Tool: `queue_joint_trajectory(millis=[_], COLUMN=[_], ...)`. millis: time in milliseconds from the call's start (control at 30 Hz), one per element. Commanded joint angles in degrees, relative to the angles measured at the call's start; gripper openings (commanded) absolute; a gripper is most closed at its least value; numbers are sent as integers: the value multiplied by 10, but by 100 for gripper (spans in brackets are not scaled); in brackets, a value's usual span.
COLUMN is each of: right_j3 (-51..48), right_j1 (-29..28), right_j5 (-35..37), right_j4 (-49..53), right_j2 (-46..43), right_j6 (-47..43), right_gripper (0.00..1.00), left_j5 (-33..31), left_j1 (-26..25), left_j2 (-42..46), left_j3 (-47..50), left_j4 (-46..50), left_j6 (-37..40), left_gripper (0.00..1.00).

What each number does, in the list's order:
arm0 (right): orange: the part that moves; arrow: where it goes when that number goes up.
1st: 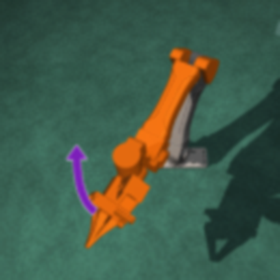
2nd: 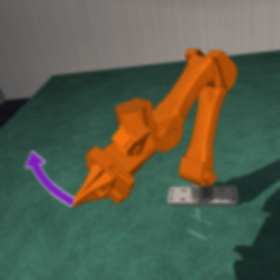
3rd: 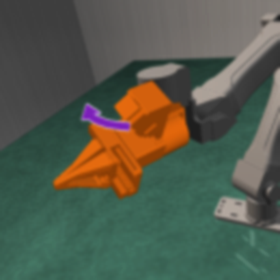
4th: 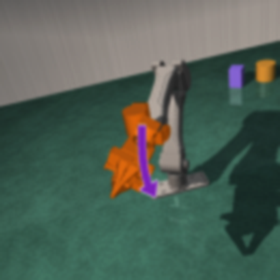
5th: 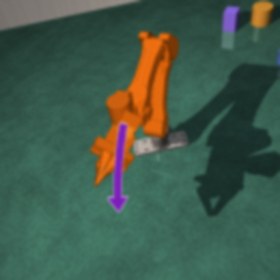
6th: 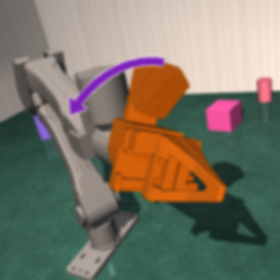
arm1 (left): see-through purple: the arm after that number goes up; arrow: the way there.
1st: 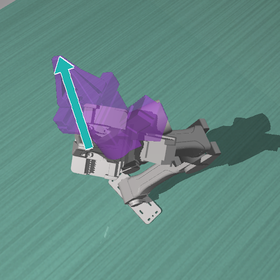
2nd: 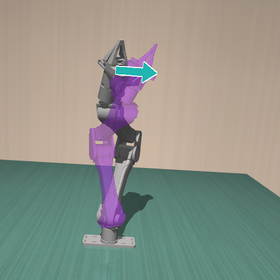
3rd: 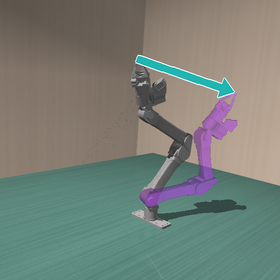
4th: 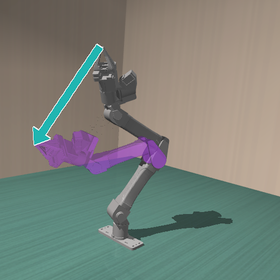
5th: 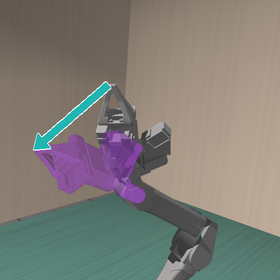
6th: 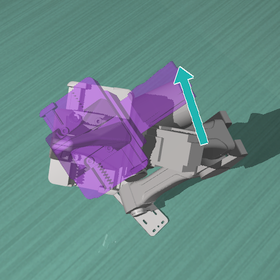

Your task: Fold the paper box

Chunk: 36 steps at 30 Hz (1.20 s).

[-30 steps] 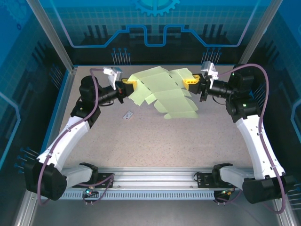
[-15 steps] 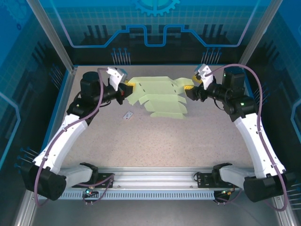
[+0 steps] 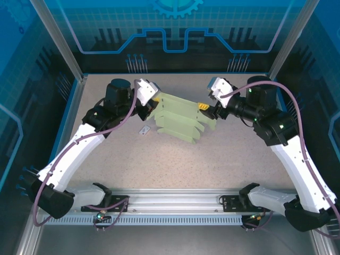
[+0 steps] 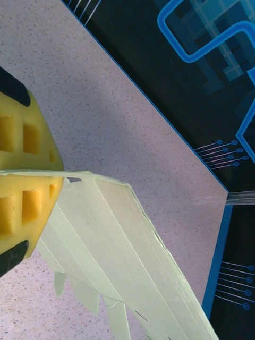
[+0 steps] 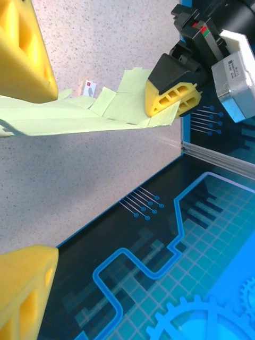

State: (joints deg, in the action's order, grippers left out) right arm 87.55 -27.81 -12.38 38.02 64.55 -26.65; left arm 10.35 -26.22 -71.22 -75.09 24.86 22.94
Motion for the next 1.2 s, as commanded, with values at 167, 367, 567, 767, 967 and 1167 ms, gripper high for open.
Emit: queue_joint_trajectory(millis=[167, 367, 567, 767, 967, 1167], right_j3=[88, 142, 169, 169, 170, 172], right_j1=[-36, -54, -56, -57, -58, -56], right_j5=[3, -14, -30, -50, -59, -57], right_j4=[87, 133, 167, 178, 183, 179], right_j2=[102, 158, 187, 207, 226, 232], right_j6=[-13, -28, -43, -44, -48, -48], right_gripper=[71, 64, 46, 35, 24, 19], left_j5=[-51, -69, -89, -93, -96, -101], left_j1=[-27, -40, -52, -58, -60, -62], left_j2=[-2, -2, -6, -12, -18, -24], left_j3=[-50, -62, -66, -68, -68, -69], left_j4=[50, 65, 70, 70, 70, 70], left_j6=[40, 50, 60, 61, 62, 65], left_gripper=[0, 0, 0, 0, 0, 0])
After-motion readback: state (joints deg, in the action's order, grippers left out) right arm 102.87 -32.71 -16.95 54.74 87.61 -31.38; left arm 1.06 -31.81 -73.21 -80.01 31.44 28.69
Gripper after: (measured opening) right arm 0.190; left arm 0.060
